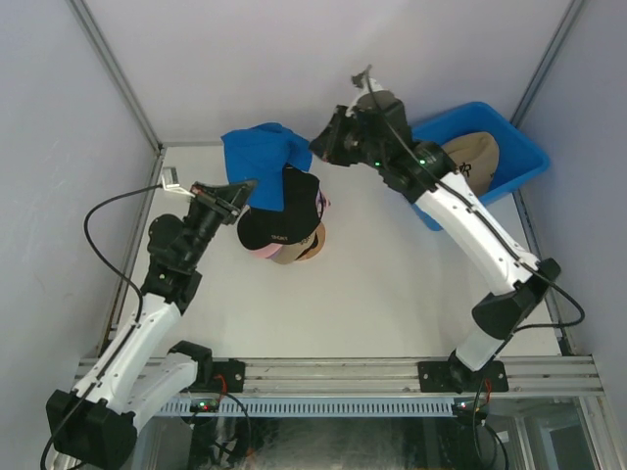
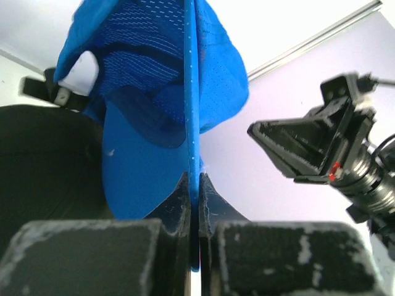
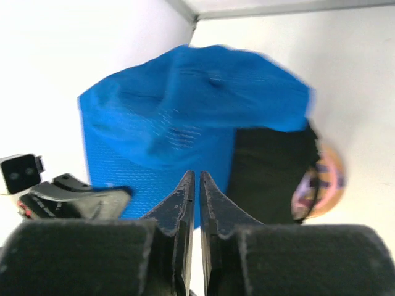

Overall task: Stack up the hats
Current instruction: Stack the hat on the hat.

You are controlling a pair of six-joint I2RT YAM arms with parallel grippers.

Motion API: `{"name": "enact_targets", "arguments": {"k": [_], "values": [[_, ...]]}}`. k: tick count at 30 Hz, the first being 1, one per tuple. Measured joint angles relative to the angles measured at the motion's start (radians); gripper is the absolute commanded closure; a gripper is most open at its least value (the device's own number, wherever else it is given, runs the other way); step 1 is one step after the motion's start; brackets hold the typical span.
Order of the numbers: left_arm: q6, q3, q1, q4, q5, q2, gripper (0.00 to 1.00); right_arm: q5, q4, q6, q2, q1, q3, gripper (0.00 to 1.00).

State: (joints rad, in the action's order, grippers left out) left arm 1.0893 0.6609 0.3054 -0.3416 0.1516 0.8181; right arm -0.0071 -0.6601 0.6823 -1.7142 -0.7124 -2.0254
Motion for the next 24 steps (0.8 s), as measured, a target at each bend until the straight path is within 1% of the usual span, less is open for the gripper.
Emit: {"name": "enact_targets", "arguments": {"k": [3,5,8,10,14,16,20,24], "values": [[0.026,0.035,-0.024,-0.022,0.021,0.047,1.0,0.003,0.025,-0.011,0.083,0.074,0.092,0.81],[0.058,0.083,-0.032,-0.052,0.058,0.1,1.0,0.002,0.047,-0.014,0.132,0.126,0.141,0.77],[0.099,0.121,-0.033,-0.086,0.099,0.14,1.0,-0.011,0.091,-0.013,0.197,0.197,0.212,0.69],[0.135,0.154,-0.033,-0.122,0.136,0.174,1.0,-0.037,0.129,-0.01,0.242,0.238,0.271,0.66],[0.23,0.208,-0.033,-0.196,0.217,0.225,1.0,-0.12,0.221,0.0,0.319,0.313,0.405,0.56],[0.277,0.225,-0.033,-0.237,0.254,0.241,1.0,-0.185,0.285,0.02,0.352,0.363,0.488,0.51],[0.383,0.246,-0.033,-0.332,0.354,0.27,1.0,-0.319,0.409,0.083,0.388,0.492,0.616,0.49],[0.473,0.248,-0.033,-0.402,0.445,0.286,1.0,-0.456,0.529,0.15,0.388,0.579,0.657,0.43]]}}
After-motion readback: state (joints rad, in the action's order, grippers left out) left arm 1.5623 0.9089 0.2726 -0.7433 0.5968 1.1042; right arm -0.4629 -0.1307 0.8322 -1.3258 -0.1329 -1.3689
